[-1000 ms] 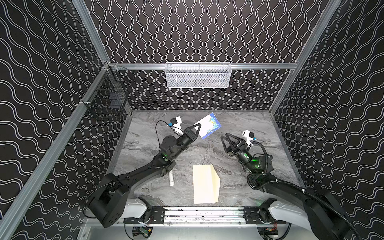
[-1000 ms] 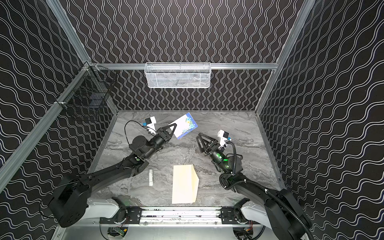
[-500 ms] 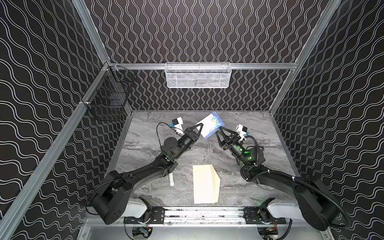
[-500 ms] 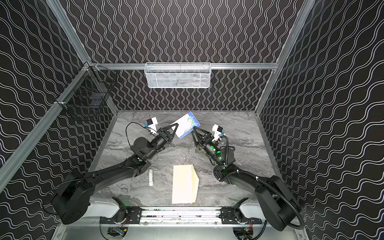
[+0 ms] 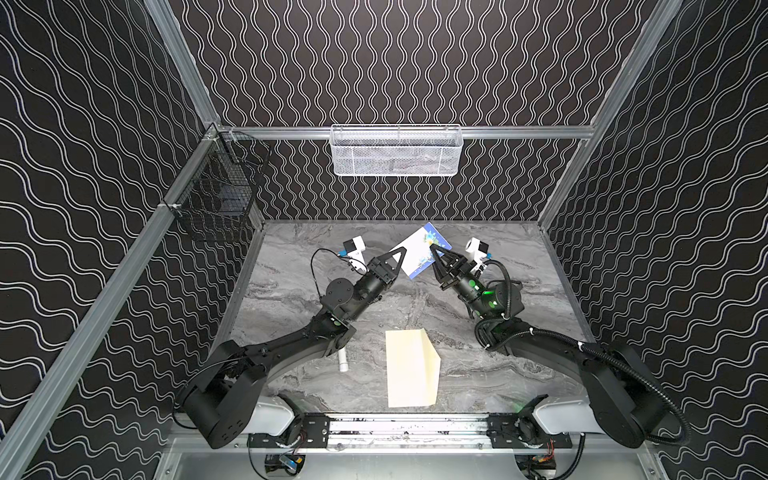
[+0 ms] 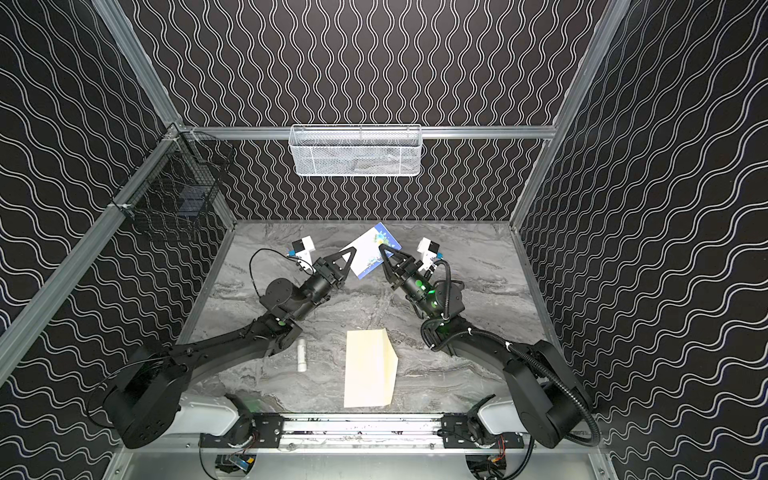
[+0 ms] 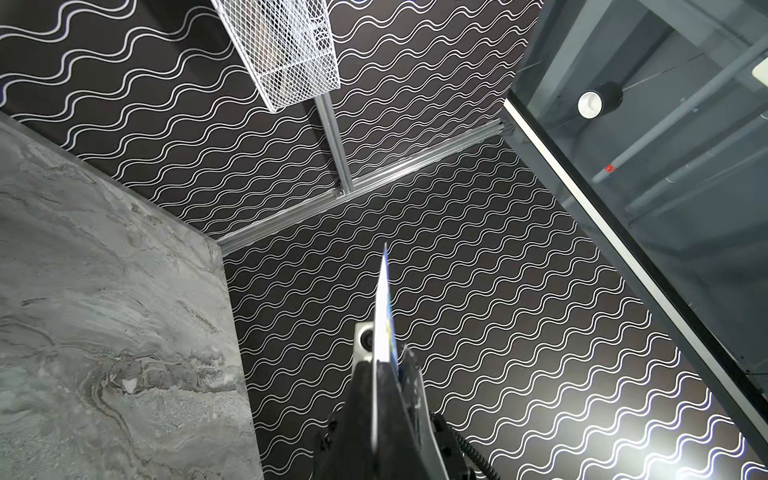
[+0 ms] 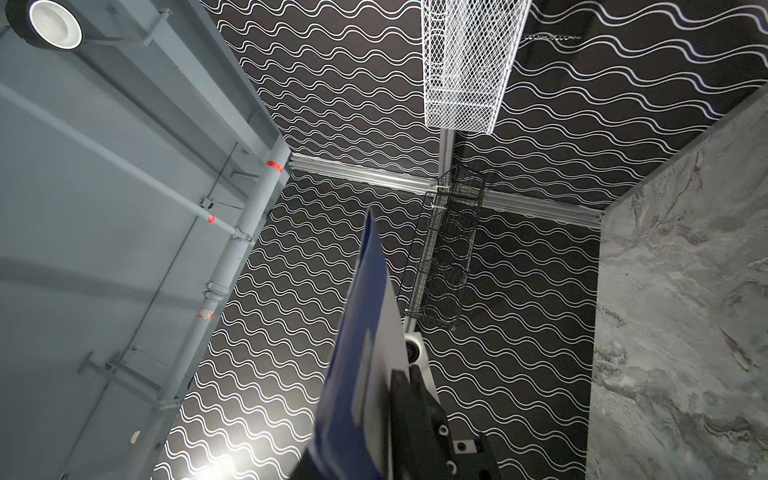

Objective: Place the letter into the envelope and seal it

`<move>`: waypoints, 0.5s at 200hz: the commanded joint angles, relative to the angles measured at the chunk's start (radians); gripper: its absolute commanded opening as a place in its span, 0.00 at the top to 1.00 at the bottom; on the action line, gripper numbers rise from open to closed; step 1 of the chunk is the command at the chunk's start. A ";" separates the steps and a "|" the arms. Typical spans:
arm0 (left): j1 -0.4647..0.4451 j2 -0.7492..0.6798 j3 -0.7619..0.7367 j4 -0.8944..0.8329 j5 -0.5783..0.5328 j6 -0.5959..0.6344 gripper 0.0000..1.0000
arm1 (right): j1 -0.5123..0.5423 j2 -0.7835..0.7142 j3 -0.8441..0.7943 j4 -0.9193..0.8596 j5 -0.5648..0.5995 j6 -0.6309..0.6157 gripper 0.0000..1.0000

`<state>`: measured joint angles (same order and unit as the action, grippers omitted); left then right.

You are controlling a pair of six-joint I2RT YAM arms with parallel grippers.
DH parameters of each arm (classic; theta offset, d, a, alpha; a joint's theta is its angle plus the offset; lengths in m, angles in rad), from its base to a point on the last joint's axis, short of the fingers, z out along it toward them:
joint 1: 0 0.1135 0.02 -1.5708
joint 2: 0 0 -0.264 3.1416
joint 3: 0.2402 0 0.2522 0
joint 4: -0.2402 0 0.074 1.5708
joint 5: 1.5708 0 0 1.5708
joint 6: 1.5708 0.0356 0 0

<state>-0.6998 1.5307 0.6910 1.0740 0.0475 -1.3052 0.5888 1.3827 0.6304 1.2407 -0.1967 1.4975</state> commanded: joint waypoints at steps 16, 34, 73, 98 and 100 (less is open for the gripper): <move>-0.003 -0.035 -0.040 0.033 -0.023 0.022 0.98 | -0.012 0.000 0.010 -0.057 -0.045 -0.023 1.00; -0.003 -0.064 -0.046 0.003 -0.010 0.062 0.75 | -0.037 -0.019 0.034 -0.163 -0.099 -0.086 1.00; 0.043 -0.194 -0.143 -0.126 -0.019 0.121 0.33 | -0.188 -0.157 0.126 -0.777 -0.298 -0.476 1.00; 0.095 -0.309 -0.125 -0.398 0.040 0.241 0.29 | -0.213 -0.201 0.293 -1.445 -0.150 -0.986 1.00; 0.097 -0.321 -0.122 -0.420 0.040 0.256 0.29 | -0.215 -0.201 0.302 -1.487 -0.135 -1.009 1.00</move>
<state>-0.6304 1.2873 0.5533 0.9104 0.0402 -1.1961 0.3927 1.2037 0.8204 0.4660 -0.3870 1.0096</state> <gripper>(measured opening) 0.695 0.065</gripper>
